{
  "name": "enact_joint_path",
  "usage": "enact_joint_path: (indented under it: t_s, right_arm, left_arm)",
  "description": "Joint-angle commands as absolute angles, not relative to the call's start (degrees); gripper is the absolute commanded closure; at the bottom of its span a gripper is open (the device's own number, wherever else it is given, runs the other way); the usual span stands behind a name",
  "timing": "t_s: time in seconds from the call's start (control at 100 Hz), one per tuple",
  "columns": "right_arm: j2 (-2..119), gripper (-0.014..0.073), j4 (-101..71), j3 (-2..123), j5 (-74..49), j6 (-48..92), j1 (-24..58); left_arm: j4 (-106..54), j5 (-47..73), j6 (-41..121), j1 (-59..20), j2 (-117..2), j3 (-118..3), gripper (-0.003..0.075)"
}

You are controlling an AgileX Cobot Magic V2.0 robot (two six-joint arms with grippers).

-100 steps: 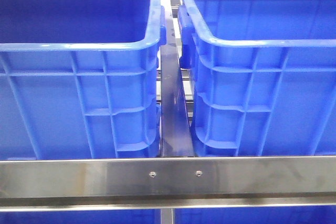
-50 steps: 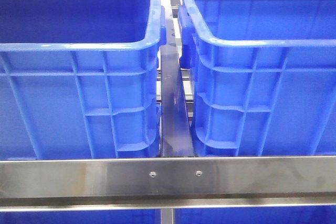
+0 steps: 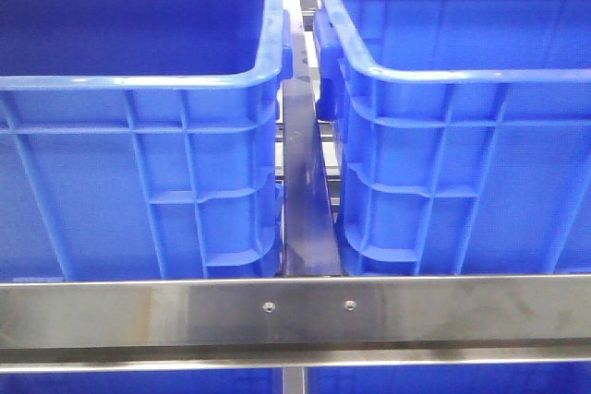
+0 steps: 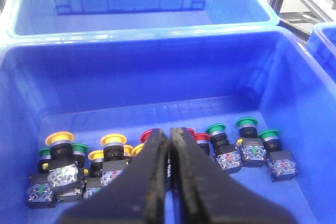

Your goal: Pick red and yellow buttons and place in box

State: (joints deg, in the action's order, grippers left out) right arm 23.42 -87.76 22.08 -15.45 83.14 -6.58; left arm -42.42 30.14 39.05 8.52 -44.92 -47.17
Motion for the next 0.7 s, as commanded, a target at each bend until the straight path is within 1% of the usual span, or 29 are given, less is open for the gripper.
enact_joint_path:
  t_s: [0.0,0.05,0.07,0.12,0.14,0.15,0.19,0.22,0.26,0.43,0.57,0.69]
  right_arm:
    - [23.5,0.0662,-88.8,23.6,-15.8,83.8,-6.5]
    - [23.5,0.0662,-88.8,23.6,-15.8,83.8,-6.5]
    - [23.5,0.0662,-88.8,23.6,-15.8,83.8,-6.5]
    - [23.5,0.0662,-88.8,23.6,-15.8,83.8,-6.5]
    - [23.5,0.0662,-88.8,23.6,-15.8,83.8,-6.5]
    - [23.5,0.0662,-88.8,23.6,-15.8,83.8,-6.5]
    - [23.5,0.0662,-88.8,23.6,-15.8,83.8,-6.5]
    - [23.5,0.0662,-88.8,23.6,-15.8,83.8,-6.5]
    - [23.5,0.0662,-88.8,23.6,-15.8,83.8,-6.5]
    - [23.5,0.0662,-88.8,23.6,-15.8,83.8,-6.5]
    - [23.5,0.0662,-88.8,23.6,-15.8,83.8,-6.5]
    - [23.5,0.0662,-88.8,23.6,-15.8,83.8,-6.5]
  left_arm:
    - [-44.6,27.2,38.6,8.5,-44.6,-48.7,0.0622]
    - [-44.6,27.2,38.6,8.5,-44.6,-48.7,0.0519]
    - [-44.6,27.2,38.6,8.5,-44.6,-48.7,0.0489]
    - [-44.6,27.2,38.6,8.5,-44.6,-48.7,0.0371]
    - [-44.6,27.2,38.6,8.5,-44.6,-48.7,0.0343]
    - [-44.6,27.2,38.6,8.5,-44.6,-48.7,0.0317]
    - [-44.6,27.1,38.6,8.5,-44.6,-48.7,0.0255]
    - [-44.6,27.1,38.6,8.5,-44.7,-48.7,0.0230]
    - [-44.6,27.1,38.6,8.5,-45.0,-48.7,0.0216]
    - [-44.6,29.5,37.4,8.5,-49.1,-50.1,0.0226]
    - [-43.8,32.4,34.4,8.6,-55.7,-53.7,0.0226]
    - [-39.5,35.2,31.4,8.6,-62.9,-59.0,0.0226]
